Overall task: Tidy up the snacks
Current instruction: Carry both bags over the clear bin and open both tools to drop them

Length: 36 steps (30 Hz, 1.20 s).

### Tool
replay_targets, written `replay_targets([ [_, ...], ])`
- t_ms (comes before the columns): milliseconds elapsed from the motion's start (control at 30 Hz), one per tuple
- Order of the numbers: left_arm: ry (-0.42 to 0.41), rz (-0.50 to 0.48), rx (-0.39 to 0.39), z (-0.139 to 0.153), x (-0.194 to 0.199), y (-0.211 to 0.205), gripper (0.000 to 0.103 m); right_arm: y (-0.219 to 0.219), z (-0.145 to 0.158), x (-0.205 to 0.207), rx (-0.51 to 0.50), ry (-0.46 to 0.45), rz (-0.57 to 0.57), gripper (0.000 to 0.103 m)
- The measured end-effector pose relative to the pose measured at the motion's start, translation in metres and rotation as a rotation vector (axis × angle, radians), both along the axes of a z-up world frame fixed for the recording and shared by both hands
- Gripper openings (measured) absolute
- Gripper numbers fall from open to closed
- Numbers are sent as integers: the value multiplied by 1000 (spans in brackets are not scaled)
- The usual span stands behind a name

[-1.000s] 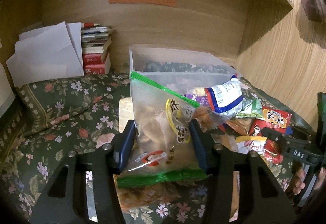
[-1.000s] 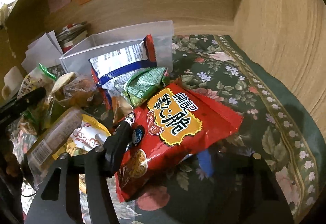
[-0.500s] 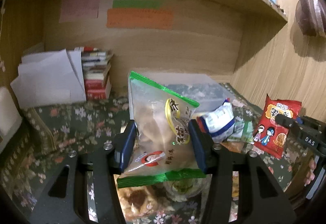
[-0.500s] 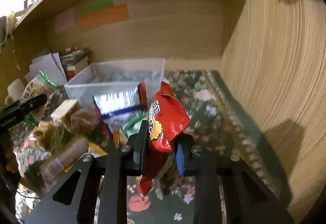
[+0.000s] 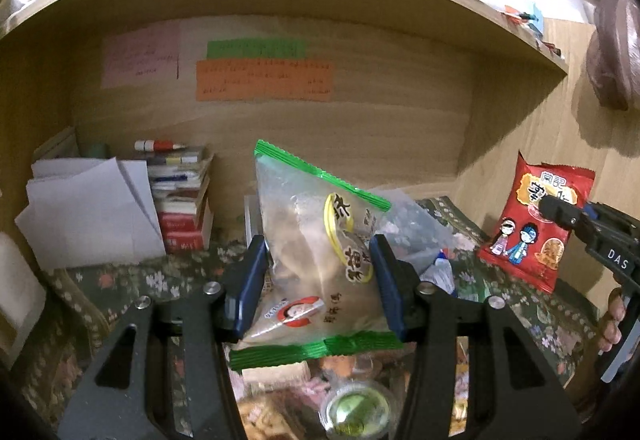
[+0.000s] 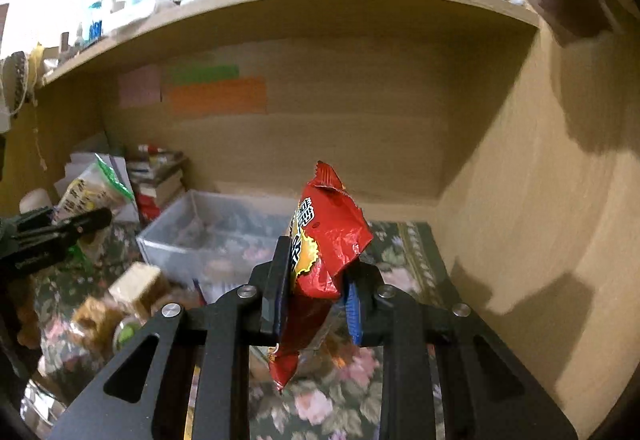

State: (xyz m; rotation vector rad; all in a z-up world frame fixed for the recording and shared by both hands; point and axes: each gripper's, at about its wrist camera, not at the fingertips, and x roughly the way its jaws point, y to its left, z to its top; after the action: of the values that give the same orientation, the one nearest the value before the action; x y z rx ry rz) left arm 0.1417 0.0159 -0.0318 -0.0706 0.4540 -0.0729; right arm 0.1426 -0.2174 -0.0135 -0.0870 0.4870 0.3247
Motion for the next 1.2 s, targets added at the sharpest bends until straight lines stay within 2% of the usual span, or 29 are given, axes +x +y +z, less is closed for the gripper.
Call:
replay_targets([
  [233, 19, 2, 1, 10, 33, 5, 51, 25, 5, 33, 14, -11, 38, 21],
  [300, 27, 6, 7, 10, 43, 7, 51, 32, 5, 44, 32, -30, 43, 21],
  [467, 67, 10, 14, 3, 69, 12, 52, 45, 2, 71, 19, -8, 69, 21],
  [800, 174, 13, 42, -23, 116, 14, 52, 77, -27, 116, -25, 103, 129, 22],
  [1100, 222, -4, 53, -31, 133, 10, 52, 87, -41, 133, -57, 180, 150, 22],
  [1200, 226, -4, 62, -31, 133, 9, 57, 86, -40, 134, -64, 192, 139, 24],
])
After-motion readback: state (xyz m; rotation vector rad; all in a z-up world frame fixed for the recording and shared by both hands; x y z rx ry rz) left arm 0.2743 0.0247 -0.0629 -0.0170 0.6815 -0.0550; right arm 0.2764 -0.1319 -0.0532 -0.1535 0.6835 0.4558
